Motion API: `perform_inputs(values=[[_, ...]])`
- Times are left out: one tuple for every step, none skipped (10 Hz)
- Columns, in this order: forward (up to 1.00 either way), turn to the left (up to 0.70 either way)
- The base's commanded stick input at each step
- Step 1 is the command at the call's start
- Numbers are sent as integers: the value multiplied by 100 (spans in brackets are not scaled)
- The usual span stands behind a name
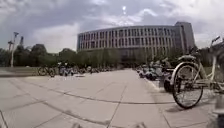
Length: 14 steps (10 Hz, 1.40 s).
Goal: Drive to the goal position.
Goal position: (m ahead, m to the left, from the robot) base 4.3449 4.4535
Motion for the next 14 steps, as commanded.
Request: perform_inputs(values=[[70,0],[70,0],[70,0],[70,0],[70,0],[70,0],[70,0],[70,0],[70,0],[70,0],[70,0],[70,0],[70,0],[70,0]])
